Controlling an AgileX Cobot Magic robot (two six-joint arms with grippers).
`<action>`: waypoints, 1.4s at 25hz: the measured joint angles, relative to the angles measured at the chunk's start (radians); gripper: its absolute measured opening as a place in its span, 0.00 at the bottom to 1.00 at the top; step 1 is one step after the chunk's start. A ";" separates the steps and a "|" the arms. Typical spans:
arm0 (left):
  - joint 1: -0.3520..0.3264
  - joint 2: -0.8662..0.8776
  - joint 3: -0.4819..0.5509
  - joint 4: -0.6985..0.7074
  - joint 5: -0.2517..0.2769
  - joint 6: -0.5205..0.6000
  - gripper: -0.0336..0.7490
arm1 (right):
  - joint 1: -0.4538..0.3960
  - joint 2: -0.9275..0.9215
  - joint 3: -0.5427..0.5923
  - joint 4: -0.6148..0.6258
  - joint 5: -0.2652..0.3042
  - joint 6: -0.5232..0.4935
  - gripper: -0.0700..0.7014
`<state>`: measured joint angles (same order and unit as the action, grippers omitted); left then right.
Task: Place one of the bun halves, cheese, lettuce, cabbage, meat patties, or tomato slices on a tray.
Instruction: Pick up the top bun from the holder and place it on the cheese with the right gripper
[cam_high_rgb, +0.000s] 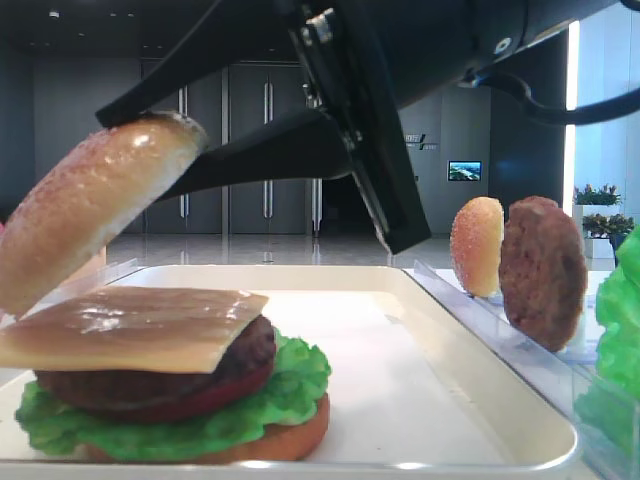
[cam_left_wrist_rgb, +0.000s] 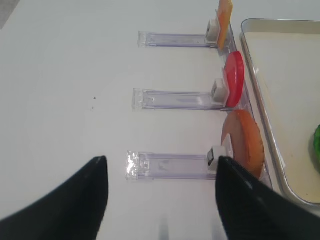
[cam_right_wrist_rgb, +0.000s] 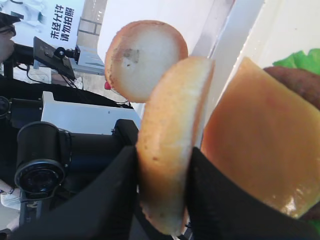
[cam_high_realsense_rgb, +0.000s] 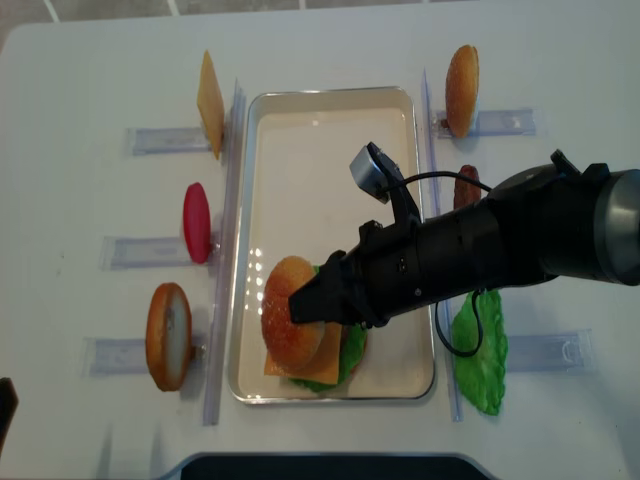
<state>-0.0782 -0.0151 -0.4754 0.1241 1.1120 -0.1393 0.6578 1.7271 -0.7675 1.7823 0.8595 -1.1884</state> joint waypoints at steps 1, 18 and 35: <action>0.000 0.000 0.000 0.000 0.000 0.001 0.70 | 0.000 0.000 0.000 0.000 0.000 -0.003 0.41; 0.000 0.000 0.000 0.000 0.000 0.006 0.70 | 0.000 0.000 0.000 0.000 -0.023 -0.013 0.41; 0.000 0.000 0.000 0.000 0.000 0.006 0.70 | -0.001 -0.001 0.000 -0.033 -0.098 -0.013 0.54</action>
<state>-0.0782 -0.0151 -0.4754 0.1241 1.1120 -0.1328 0.6570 1.7260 -0.7675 1.7491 0.7612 -1.2016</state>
